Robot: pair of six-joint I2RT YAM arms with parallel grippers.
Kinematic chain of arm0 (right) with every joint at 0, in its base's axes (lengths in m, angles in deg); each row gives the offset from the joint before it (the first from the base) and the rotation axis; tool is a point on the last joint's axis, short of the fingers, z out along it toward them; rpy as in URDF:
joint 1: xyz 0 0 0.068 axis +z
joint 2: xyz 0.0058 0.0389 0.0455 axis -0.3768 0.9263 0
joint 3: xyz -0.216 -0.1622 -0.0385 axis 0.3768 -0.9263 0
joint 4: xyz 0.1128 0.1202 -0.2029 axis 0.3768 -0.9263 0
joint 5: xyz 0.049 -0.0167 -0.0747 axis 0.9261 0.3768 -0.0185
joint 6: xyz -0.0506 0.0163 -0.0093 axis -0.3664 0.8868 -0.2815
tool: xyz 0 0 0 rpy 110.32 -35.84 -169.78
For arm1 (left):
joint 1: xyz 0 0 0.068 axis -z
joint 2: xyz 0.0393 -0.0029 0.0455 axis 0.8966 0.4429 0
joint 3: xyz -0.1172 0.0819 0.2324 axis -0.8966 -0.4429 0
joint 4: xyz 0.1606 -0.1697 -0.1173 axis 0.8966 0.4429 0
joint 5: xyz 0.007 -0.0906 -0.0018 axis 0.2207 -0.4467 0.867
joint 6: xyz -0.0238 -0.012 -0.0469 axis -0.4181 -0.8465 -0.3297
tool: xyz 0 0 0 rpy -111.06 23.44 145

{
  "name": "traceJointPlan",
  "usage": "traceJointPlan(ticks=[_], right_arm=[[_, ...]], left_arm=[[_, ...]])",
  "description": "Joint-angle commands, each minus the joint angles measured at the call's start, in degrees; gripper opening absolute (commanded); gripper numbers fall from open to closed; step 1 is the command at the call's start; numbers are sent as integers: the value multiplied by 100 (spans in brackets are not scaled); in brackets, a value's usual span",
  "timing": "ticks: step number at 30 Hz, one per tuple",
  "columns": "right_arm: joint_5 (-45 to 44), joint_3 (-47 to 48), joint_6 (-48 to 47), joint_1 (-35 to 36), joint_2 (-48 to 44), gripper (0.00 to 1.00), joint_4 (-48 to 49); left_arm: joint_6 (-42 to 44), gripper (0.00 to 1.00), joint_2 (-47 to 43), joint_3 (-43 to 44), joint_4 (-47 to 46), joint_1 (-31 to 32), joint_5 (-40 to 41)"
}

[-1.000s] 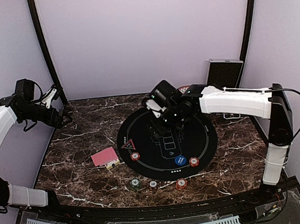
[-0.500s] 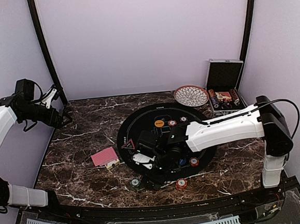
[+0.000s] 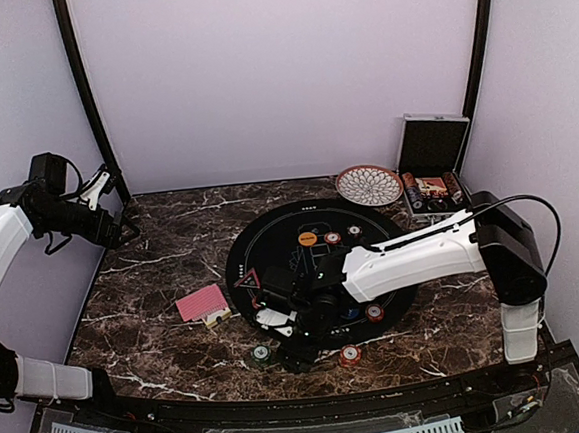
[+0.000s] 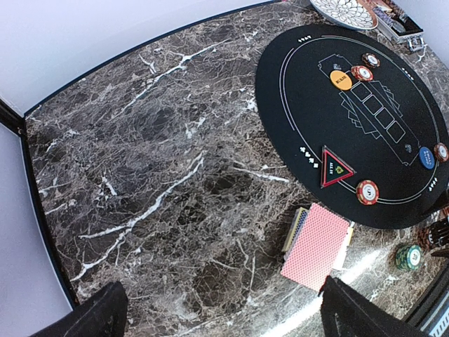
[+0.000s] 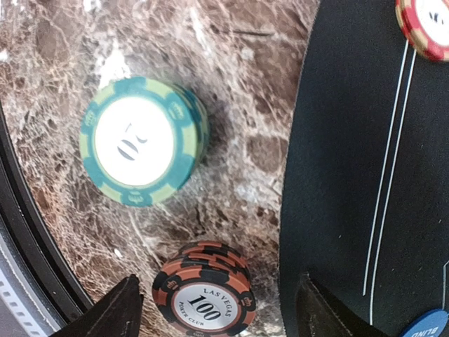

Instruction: Distribute texas hold em gaming equipment

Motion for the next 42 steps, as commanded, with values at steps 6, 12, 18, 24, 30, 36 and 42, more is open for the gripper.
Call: traceJointPlan(ticks=[6, 12, 18, 24, 30, 36, 42], right_arm=[[42, 181, -20, 54, 44, 65, 109], [37, 152, -28, 55, 82, 62, 80], [40, 165, -28, 75, 95, 61, 64], [38, 170, -40, 89, 121, 60, 36], [-1, 170, -37, 97, 104, 51, 35], [25, 153, -50, 98, 130, 46, 44], [90, 152, -84, 101, 161, 43, 19]], left_arm=[[83, 99, -141, 88, 150, 15, -39], [78, 99, -147, 80, 143, 14, -30], [91, 99, -156, 93, 147, 14, -13], [95, 99, -159, 91, 149, 14, -26], [95, 99, -157, 95, 145, 14, -4], [88, 99, -157, 93, 143, 14, 0], [117, 99, -165, 97, 142, 22, 40]])
